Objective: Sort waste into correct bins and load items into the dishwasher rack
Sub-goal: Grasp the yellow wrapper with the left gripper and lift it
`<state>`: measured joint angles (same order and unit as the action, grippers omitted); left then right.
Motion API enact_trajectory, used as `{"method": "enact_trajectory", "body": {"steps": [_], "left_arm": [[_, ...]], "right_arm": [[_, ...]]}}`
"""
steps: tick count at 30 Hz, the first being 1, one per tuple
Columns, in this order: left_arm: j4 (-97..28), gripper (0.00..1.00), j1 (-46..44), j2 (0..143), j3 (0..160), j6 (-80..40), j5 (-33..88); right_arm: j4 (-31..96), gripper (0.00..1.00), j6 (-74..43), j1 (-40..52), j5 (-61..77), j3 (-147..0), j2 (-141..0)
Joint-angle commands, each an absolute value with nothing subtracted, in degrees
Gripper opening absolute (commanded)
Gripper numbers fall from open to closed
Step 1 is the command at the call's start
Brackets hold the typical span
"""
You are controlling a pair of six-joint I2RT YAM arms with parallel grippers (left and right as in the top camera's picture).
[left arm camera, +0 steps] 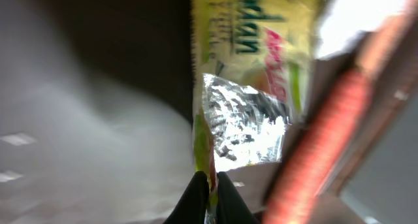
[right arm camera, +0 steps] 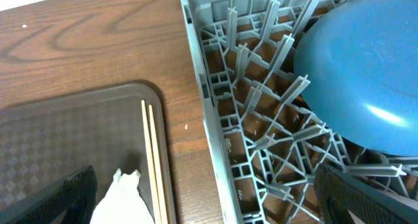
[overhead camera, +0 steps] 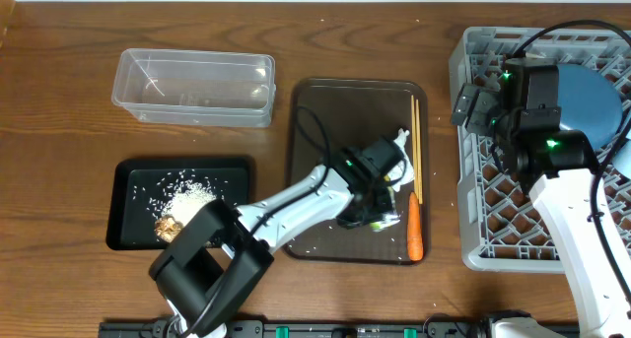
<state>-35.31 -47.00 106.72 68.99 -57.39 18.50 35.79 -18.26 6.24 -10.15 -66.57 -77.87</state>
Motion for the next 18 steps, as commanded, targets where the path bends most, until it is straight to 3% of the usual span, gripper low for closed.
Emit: {"method": "enact_trajectory", "body": {"steps": [1, 9, 18], "left_arm": [[-39.2, 0.06, -44.0, 104.1, 69.3, -57.2, 18.7], [-42.3, 0.06, -33.7, 94.2, 69.4, -51.4, 18.3], [-37.1, 0.06, -20.2, 83.0, 69.4, -51.5, 17.1]], "right_arm": [[35.8, 0.99, -18.4, 6.2, -11.1, -66.7, -77.5], [35.8, 0.99, -18.4, 6.2, -11.1, -66.7, -77.5], [35.8, 0.99, -18.4, 6.2, -11.1, -66.7, -77.5]]}}
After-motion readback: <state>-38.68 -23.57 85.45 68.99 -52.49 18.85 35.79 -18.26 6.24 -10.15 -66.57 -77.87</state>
